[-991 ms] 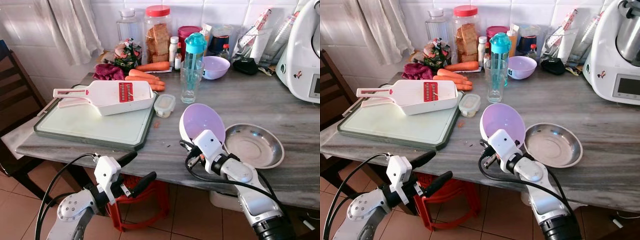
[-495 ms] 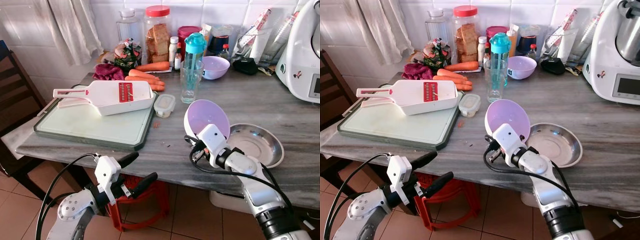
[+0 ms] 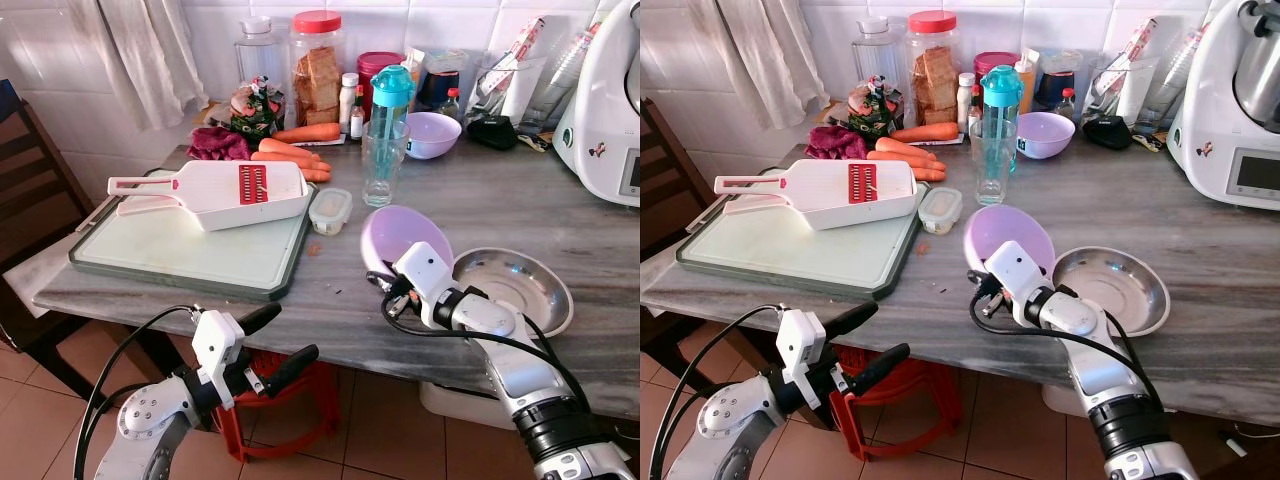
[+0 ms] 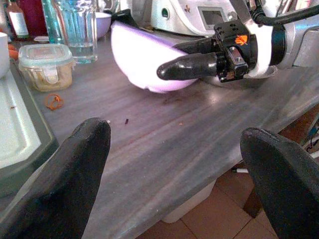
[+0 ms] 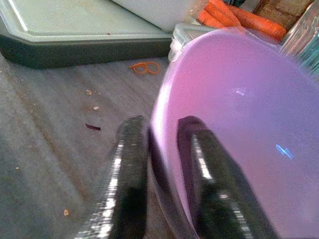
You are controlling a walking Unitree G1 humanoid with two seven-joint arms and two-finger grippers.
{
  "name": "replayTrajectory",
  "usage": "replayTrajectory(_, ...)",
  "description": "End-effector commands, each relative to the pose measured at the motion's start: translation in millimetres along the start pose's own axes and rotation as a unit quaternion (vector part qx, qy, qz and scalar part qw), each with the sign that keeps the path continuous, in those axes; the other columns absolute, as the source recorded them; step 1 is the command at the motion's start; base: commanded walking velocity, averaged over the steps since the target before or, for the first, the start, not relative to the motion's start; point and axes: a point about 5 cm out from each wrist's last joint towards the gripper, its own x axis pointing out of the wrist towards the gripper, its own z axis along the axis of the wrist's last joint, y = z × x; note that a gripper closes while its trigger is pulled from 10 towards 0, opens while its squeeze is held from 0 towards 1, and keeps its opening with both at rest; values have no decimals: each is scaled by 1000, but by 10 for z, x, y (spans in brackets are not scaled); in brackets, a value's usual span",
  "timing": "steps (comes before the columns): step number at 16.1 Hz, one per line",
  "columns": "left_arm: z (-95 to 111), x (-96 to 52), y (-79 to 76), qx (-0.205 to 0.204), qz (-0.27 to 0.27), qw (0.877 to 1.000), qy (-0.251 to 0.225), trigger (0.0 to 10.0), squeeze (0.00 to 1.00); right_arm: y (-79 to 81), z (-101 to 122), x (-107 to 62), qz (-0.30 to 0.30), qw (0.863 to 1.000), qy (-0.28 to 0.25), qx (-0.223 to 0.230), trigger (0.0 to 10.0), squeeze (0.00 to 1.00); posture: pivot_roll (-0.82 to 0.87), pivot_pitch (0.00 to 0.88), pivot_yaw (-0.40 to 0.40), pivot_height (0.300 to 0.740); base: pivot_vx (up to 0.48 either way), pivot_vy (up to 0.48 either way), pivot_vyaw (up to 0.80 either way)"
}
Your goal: Setting the table
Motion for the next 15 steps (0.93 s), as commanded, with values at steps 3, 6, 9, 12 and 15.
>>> replayTrajectory(3,60,26,0,12,-2,1000,0,10000,0,-48,52,24,1,1000,-7,-7,10000,1000,28,0,60,740,0,0,0)
replayTrajectory(6,57,35,-3,13,-2,1000,2,10000,0,-59,60,25,1,1000,-8,-9,10000,1000,25,0,59,740,0,0,0)
replayTrajectory(9,63,50,-4,14,-1,1000,2,10000,0,-94,130,22,-4,1000,-17,-14,10000,1000,25,0,60,740,0,0,0)
replayTrajectory(12,85,63,-14,15,-3,1000,1,10000,0,-113,279,7,-23,999,-44,-4,10000,1000,24,0,60,740,0,0,0)
replayTrajectory(15,108,69,-20,12,-4,1000,-3,10000,0,-101,389,-38,-41,997,-65,1,10000,1000,20,0,61,740,0,0,0)
